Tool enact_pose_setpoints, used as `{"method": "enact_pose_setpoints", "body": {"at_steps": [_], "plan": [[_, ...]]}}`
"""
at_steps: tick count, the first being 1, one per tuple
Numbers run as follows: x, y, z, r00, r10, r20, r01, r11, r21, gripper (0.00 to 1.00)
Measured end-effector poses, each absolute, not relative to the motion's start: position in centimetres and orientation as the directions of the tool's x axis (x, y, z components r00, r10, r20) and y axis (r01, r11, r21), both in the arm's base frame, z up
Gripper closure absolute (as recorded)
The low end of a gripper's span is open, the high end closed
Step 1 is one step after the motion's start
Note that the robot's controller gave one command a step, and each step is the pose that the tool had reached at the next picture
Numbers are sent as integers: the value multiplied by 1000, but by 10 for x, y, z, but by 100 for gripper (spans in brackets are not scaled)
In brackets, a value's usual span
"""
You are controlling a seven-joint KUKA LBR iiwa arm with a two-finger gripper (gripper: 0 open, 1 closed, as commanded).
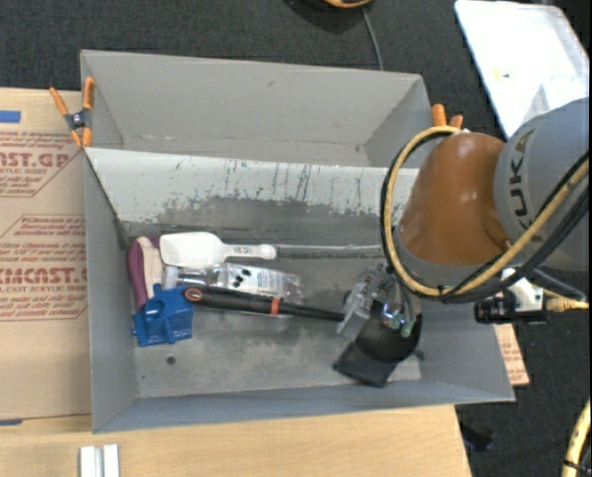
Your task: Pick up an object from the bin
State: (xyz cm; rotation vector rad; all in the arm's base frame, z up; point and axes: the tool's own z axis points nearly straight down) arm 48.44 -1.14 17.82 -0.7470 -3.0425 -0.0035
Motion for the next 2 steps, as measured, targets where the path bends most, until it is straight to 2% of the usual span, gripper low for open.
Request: {"method": "enact_pose_setpoints", "body": {"at_steps": [1, 2], "plan": [[485, -11, 212, -886, 463, 6, 463, 886, 2, 100], [486, -11, 234, -886, 463, 5, 463, 886, 3, 100]]}}
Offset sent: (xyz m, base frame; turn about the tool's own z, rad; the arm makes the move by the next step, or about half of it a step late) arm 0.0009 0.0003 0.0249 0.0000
